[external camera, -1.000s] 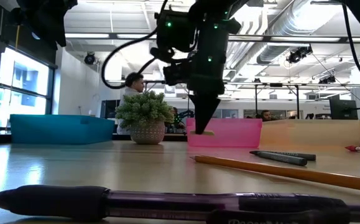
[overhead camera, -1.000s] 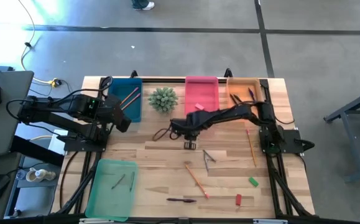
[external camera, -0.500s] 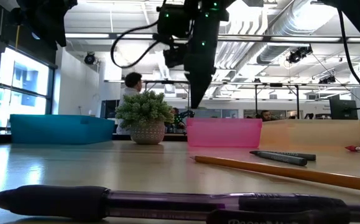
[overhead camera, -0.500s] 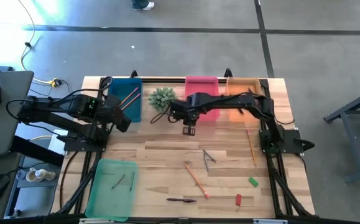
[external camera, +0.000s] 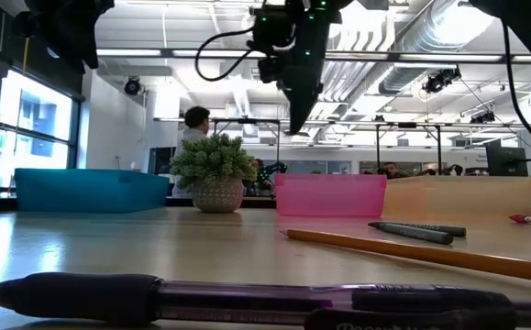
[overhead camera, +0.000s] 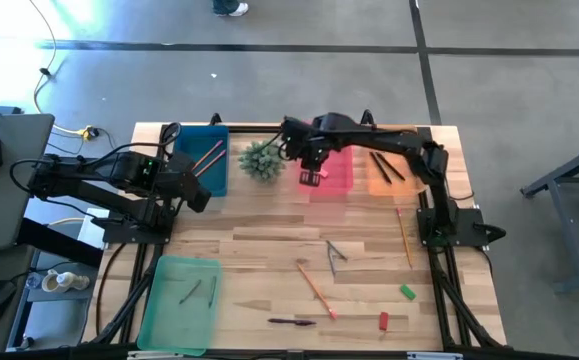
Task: Sort crayons/erasers/pens/pencils in bins
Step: Put the light green eraser into the pink bin, then put the orange eraser into the pink bin
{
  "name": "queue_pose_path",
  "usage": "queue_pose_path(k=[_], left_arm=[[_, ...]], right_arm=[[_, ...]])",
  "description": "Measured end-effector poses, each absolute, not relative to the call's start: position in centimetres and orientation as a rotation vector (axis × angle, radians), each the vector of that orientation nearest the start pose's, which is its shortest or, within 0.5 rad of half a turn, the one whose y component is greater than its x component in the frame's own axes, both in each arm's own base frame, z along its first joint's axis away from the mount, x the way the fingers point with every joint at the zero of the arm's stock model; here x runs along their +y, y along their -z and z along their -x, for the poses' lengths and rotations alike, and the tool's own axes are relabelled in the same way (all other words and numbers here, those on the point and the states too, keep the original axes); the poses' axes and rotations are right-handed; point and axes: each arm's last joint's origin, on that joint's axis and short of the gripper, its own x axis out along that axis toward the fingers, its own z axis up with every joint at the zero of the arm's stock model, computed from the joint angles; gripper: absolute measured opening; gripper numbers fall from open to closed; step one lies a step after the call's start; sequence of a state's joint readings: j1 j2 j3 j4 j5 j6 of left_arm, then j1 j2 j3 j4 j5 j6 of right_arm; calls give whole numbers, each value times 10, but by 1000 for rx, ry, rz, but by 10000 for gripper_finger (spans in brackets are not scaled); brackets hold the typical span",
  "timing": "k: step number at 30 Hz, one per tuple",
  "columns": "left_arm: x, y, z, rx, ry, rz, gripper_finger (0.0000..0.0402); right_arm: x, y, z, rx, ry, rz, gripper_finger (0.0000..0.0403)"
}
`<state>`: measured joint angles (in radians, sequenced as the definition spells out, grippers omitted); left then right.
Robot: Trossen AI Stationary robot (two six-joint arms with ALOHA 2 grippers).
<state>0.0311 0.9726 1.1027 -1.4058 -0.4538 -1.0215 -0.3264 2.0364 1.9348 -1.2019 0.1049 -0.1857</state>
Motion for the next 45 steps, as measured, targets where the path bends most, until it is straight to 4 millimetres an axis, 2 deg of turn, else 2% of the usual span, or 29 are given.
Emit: queue_pose_path(k=[3, 7, 12, 21, 33, 42, 45], left_arm=[[17, -324, -134, 892, -995, 611, 163], [17, -324, -135, 882, -994, 618, 163], [17, -324, -135, 876, -999, 626, 163], [17, -323, -136, 877, -1001, 625, 163], [17, -321, -142, 898, -1006, 614, 163], [17, -315, -150, 945, -1014, 617, 163], [17, -314, -153, 965, -1007, 603, 163]], right_arm=[[-148, -277, -381, 1341, 271, -28, 59], [-157, -254, -371, 1357, 271, -110, 59], [-155, -224, -361, 1375, 268, -143, 59], [-153, -194, -356, 1356, 267, -188, 59], [-167, -191, -350, 1342, 353, -279, 66], [-168, -191, -347, 1374, 431, -298, 143], [-168, -196, -344, 1406, 455, -319, 158]])
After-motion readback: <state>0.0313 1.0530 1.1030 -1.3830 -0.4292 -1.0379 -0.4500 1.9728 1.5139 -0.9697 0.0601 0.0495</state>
